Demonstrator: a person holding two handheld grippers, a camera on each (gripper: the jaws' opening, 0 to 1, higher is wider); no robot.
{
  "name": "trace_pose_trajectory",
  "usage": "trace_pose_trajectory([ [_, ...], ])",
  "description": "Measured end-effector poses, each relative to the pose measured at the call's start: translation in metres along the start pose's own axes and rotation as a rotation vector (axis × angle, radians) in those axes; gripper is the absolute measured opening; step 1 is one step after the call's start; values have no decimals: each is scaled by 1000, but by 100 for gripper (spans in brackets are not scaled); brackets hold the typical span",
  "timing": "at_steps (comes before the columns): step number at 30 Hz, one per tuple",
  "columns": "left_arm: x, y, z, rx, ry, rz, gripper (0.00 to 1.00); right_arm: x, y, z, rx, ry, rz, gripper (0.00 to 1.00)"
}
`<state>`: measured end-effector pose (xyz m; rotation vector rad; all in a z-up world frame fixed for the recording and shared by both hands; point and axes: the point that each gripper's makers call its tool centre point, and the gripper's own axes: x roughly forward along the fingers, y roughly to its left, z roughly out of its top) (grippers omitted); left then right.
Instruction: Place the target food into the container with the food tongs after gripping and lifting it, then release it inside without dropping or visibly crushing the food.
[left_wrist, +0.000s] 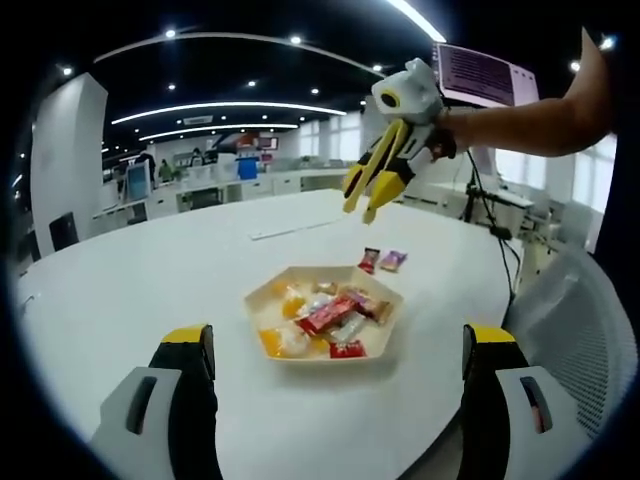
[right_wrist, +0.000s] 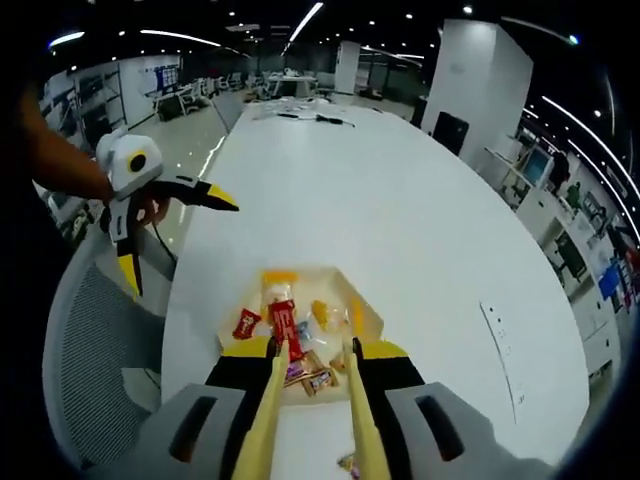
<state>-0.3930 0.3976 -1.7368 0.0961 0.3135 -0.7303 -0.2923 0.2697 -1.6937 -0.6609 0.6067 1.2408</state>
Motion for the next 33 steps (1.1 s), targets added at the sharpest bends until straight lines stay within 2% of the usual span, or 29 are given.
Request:
trace_pose_trajectory([
  [6,0,1,0,3,3,6,100,-13,-8,-16,17,13,-19,30],
  [17,2,-2,-4,6,25,-5,100,-37,-27,-52,83,-7,-51,30],
  [22,3,-3,-6,12,33,-7,100,-46,-35,-63,90,-17,-74,30],
  [33,3,-2,-8,19,48,2,100,-63,-50,-102,102,9,-107,30],
])
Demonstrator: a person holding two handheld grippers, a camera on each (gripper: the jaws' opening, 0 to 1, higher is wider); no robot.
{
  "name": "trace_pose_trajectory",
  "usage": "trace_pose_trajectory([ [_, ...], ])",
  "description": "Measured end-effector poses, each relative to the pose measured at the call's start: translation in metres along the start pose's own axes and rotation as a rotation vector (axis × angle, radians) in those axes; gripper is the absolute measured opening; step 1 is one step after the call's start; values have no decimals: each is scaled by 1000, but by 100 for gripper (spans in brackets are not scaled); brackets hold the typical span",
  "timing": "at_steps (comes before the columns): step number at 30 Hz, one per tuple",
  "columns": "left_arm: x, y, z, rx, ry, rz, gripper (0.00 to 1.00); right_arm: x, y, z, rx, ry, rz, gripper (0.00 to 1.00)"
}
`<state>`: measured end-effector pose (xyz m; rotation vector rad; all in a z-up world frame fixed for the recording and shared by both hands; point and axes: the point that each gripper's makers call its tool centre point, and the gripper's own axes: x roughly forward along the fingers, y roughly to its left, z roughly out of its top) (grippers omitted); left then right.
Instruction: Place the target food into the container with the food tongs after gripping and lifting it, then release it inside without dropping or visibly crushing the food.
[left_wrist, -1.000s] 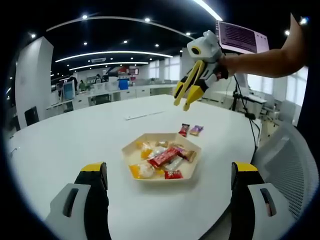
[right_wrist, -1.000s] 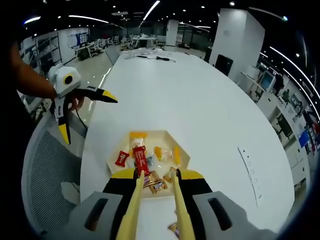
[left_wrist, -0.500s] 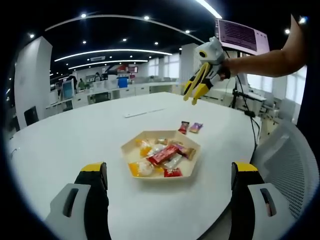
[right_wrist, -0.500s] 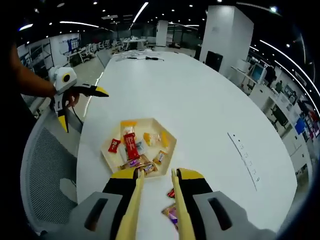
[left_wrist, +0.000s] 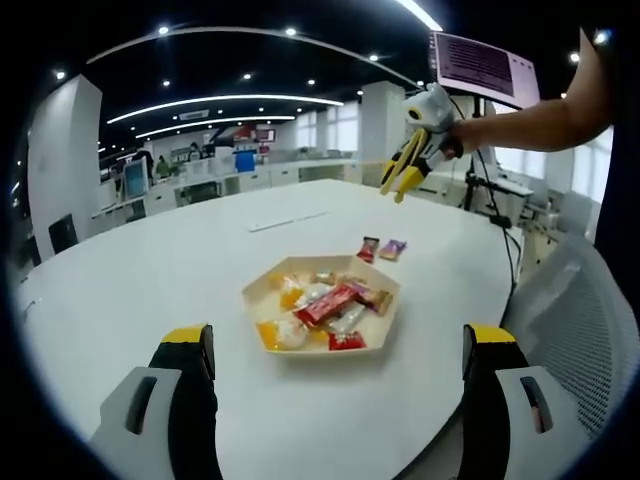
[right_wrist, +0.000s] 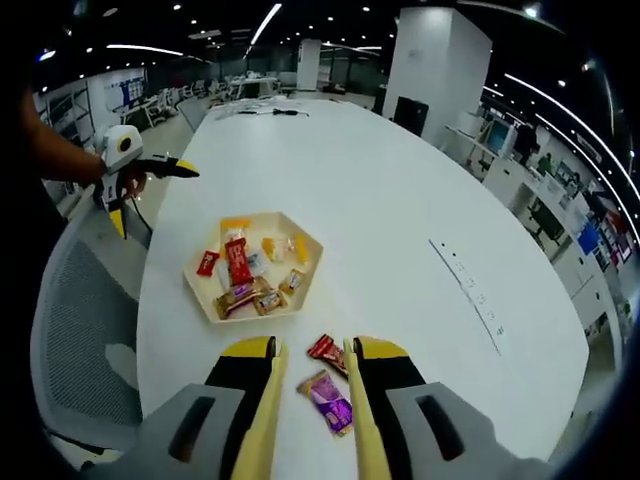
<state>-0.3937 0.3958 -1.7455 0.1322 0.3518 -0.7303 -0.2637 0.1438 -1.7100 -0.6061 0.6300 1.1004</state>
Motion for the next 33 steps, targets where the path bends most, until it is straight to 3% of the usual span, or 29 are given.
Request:
trace_pose_trajectory([
  [2,0,0,0,-3,-1,0,100,-3,-4,-7,-37,0,-10,30],
  [13,1,0,-1,-4,10,0,100,-12,-25,-34,28,-34,-37,30],
  [20,1,1,-3,-7,14,3,100,-14,-27,-40,55,-43,-41,30],
  [33,2,1,-5,-8,26,3,100,9,-22,-52,25,-15,-11,30],
])
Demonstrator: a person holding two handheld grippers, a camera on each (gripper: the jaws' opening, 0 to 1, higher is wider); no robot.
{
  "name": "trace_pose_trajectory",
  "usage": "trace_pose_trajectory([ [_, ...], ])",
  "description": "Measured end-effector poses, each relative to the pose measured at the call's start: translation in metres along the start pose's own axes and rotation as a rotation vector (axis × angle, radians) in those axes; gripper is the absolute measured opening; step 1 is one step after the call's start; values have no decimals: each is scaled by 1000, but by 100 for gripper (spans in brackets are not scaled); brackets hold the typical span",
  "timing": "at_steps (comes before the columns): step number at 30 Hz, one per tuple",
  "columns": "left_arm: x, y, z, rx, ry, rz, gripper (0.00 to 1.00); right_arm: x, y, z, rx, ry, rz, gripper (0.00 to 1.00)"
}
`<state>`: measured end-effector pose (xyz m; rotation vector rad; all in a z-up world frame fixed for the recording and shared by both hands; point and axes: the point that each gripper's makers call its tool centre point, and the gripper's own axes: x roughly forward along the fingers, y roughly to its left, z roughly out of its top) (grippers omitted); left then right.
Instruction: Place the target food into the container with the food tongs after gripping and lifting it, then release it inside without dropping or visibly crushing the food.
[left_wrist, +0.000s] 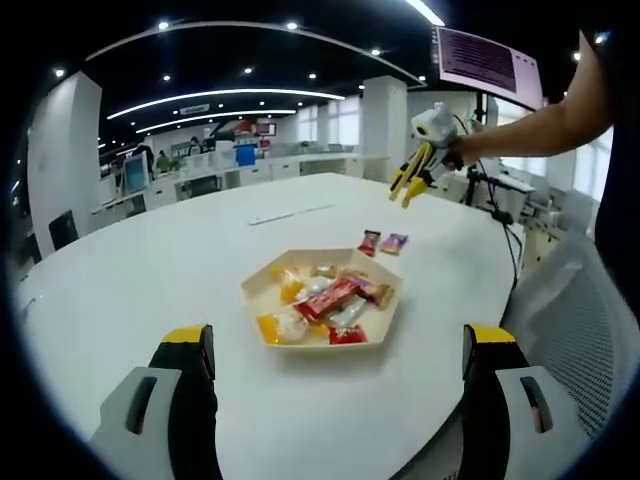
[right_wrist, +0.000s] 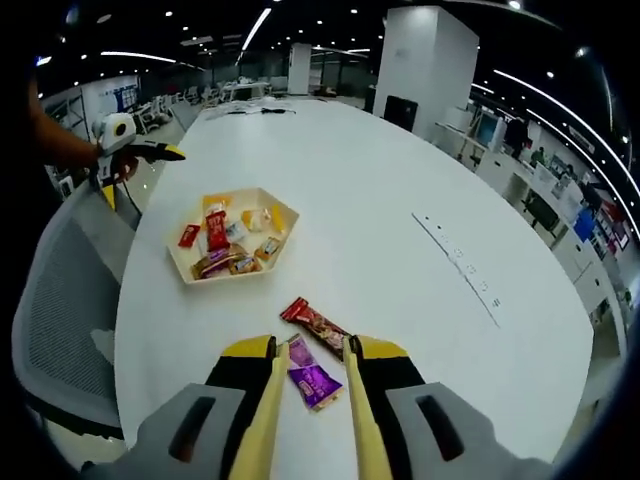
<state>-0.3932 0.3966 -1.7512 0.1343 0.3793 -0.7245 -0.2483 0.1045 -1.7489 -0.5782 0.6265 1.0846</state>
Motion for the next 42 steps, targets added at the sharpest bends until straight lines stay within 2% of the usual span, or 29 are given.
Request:
trace_pose_trajectory([
  [5,0,0,0,-1,2,2,100,8,1,-4,5,3,16,30],
  [11,0,1,0,-4,1,6,100,20,3,-20,-7,20,39,30],
  [22,1,0,-2,1,11,-1,100,36,6,-36,-20,40,63,30],
  [35,1,-1,-4,-2,20,-5,100,54,10,-48,-59,83,112,30],
  [42,2,0,-5,-5,22,-8,100,57,7,-49,-26,85,119,30],
])
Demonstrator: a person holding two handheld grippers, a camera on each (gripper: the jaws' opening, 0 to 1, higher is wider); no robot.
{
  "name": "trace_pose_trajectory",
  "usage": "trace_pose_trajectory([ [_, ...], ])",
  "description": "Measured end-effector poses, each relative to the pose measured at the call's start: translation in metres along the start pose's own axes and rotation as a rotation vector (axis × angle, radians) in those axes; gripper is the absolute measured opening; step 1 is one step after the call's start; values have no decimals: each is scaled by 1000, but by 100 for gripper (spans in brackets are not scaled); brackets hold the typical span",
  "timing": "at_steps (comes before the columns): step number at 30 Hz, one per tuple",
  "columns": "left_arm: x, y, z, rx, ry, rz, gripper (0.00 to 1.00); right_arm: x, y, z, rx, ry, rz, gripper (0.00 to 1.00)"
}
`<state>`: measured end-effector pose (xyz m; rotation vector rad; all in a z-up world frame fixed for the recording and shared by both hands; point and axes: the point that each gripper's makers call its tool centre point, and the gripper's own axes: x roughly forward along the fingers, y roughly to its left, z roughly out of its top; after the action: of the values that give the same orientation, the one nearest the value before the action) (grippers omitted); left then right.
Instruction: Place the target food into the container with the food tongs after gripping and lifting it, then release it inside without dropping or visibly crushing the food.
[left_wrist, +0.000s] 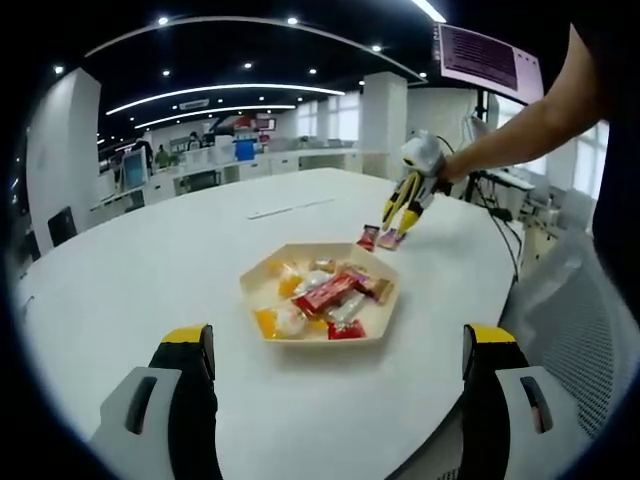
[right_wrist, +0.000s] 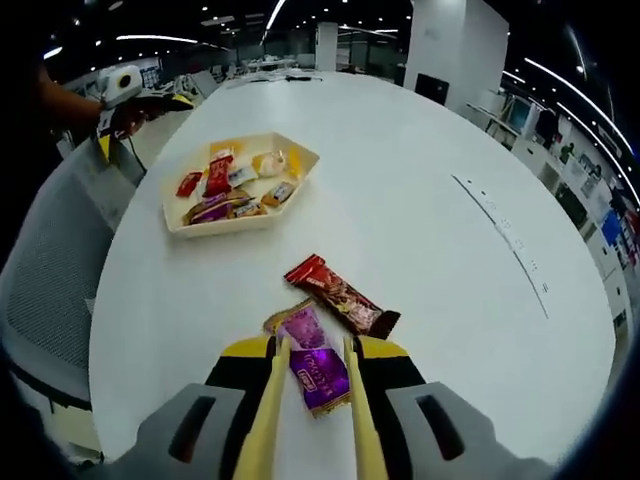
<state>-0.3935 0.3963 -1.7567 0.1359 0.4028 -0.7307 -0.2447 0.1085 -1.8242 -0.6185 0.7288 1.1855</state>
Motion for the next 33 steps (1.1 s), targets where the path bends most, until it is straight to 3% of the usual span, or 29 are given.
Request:
trace_pose_trajectory([
  [6,0,-1,2,-2,-4,1,100,-2,6,-1,25,4,20,30],
  [11,0,0,1,0,-6,0,100,5,15,-16,-57,91,29,30],
  [12,0,-1,1,0,-5,0,100,4,12,-8,13,47,13,30],
  [14,0,-1,2,1,-6,0,100,2,10,-14,153,86,-2,28],
  [25,-1,0,3,2,-10,7,100,4,9,-12,106,113,-15,23],
  [33,-1,1,3,3,-14,10,100,-2,10,-9,123,112,-22,23],
])
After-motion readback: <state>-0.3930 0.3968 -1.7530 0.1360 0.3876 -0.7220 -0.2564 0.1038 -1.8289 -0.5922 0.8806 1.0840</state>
